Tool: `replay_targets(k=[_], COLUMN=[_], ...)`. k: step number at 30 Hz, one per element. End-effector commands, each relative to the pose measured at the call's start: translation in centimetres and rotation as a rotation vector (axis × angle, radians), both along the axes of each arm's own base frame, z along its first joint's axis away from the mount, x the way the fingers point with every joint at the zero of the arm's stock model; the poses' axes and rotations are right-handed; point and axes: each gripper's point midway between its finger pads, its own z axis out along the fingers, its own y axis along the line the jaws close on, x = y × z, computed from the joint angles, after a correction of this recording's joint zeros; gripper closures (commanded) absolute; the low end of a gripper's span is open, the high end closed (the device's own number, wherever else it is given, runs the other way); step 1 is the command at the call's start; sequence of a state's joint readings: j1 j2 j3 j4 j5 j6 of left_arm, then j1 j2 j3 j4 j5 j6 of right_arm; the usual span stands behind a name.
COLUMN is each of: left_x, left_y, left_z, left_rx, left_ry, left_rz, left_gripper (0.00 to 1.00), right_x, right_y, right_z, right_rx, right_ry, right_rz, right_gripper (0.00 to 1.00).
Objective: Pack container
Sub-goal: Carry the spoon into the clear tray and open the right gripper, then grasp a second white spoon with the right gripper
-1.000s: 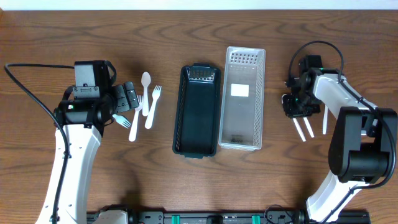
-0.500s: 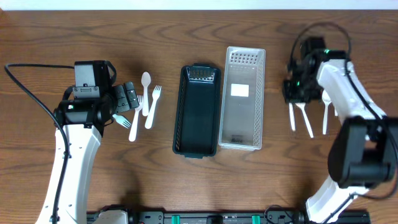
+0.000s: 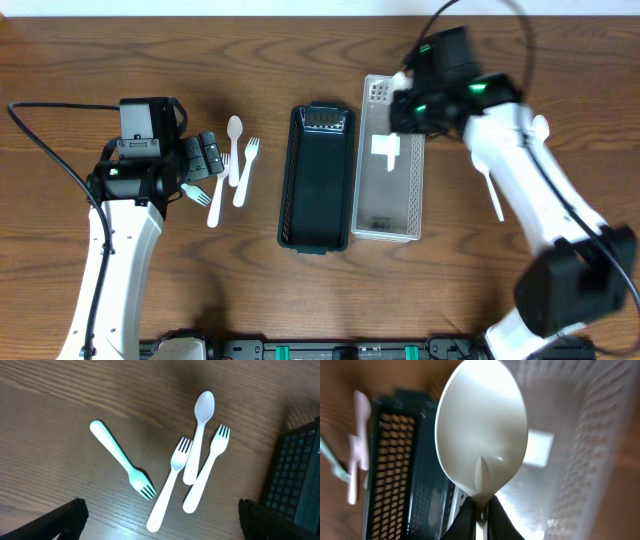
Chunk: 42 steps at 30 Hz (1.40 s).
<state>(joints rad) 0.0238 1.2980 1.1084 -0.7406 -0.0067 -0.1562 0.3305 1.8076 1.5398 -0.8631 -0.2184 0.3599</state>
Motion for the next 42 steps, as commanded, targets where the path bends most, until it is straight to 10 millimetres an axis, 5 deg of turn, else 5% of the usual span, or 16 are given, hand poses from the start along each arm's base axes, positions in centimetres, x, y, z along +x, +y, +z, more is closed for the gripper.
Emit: replay_targets(k=[1, 5, 7, 8, 11, 14, 19, 23, 27, 33, 38, 42], left_x=[0.3, 0.3, 0.3, 0.3, 0.3, 0.3, 0.3, 0.3, 0.3, 0.3, 0.3, 0.3], left_y=[0.2, 0.2, 0.2, 0.2, 0.2, 0.2, 0.2, 0.2, 0.2, 0.2, 0.2, 0.2], left_z=[0.6, 0.6, 0.6, 0.6, 0.6, 0.6, 0.6, 0.6, 0.6, 0.6, 0.6, 0.6], left_rx=[0.009, 0.009, 0.009, 0.009, 0.009, 0.009, 0.009, 0.009, 0.009, 0.009, 0.009, 0.009], left_ry=[-0.011, -0.011, -0.011, -0.011, -0.011, -0.011, -0.011, -0.011, -0.011, -0.011, -0.011, -0.011], left_rz=[-0.001, -0.001, -0.001, -0.001, -0.001, -0.001, -0.001, -0.001, -0.001, -0.001, -0.001, -0.001], left_gripper=[0.02, 0.02, 0.02, 0.02, 0.02, 0.02, 0.02, 0.02, 0.02, 0.02, 0.02, 0.02], right_x=[-0.9, -0.5, -0.2, 0.0, 0.6, 1.5, 1.2, -0.9, -3.4, -5.5, -5.5, -5.7], right_y=[1.0, 2.4, 2.6, 2.5, 1.5, -2.3, -12.3, -19.2, -23.0, -23.0, -22.9, -22.8], right_z=[-4.6, -5.3, -4.7, -4.3, -1.9, 1.3, 4.2, 1.8, -3.9, -10.3, -12.0, -12.8], right_rx=[-0.07, -0.064, -0.058, -0.058, -0.052, -0.096, -0.278, -0.421, -0.442, -0.373, -0.374, -0.369], right_ry=[0.113, 0.095, 0.068, 0.056, -0.007, -0.09, -0.136, -0.008, 0.15, 0.261, 0.261, 0.257], right_rz=[-0.106, -0.079, -0.062, -0.055, -0.056, -0.15, -0.358, -0.413, -0.43, -0.234, -0.2, -0.2], right_gripper=[0.99, 0.97, 0.63, 0.55, 0.53, 0.56, 0.55, 0.47, 0.39, 0.39, 0.41, 0.51])
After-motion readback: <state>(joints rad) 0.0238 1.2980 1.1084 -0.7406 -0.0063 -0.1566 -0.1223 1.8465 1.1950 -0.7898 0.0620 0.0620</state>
